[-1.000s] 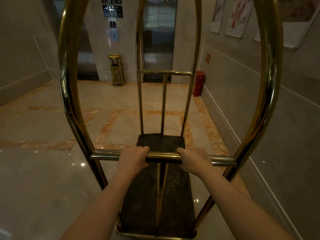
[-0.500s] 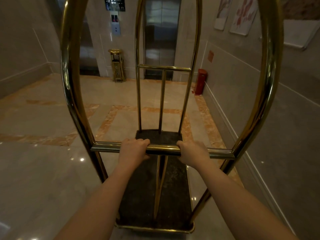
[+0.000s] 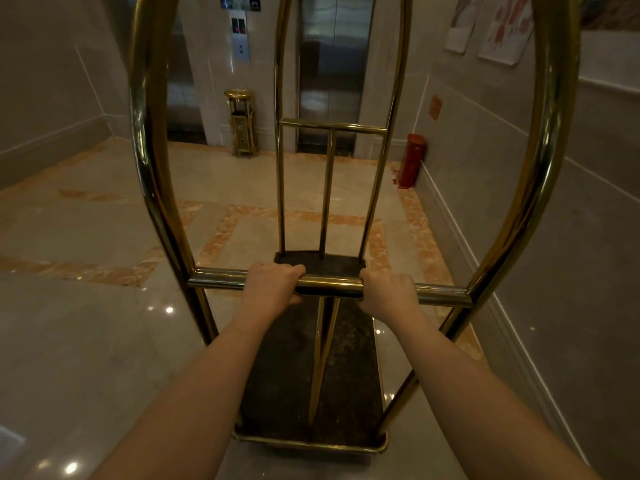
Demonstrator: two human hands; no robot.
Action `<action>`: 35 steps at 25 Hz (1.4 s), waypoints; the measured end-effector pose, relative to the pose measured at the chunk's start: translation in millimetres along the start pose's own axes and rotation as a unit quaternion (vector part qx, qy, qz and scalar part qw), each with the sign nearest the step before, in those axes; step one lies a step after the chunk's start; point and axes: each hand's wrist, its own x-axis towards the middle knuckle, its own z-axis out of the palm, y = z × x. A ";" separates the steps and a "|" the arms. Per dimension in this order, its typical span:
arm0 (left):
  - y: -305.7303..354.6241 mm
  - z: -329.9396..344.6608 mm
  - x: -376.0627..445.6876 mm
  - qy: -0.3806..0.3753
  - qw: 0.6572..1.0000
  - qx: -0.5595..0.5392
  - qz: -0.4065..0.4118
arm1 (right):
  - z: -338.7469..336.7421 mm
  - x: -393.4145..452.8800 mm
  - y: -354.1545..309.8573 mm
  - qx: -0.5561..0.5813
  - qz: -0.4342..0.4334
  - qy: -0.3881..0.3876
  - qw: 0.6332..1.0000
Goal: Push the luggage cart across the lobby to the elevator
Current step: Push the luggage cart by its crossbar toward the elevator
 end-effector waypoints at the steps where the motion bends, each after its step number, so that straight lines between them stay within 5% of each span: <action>1: -3.7 2.6 7.6 0.000 1.000 -0.003 0.002 | 1.8 8.3 2.0 0.003 0.003 0.001 1.000; 21: -77.2 69.6 202.7 0.025 0.998 -0.015 0.058 | 28.4 195.5 60.9 -0.008 0.005 0.021 1.000; 35: -111.6 103.3 369.1 -0.016 1.000 -0.004 0.002 | 47.1 359.7 121.2 -0.018 -0.018 0.025 0.999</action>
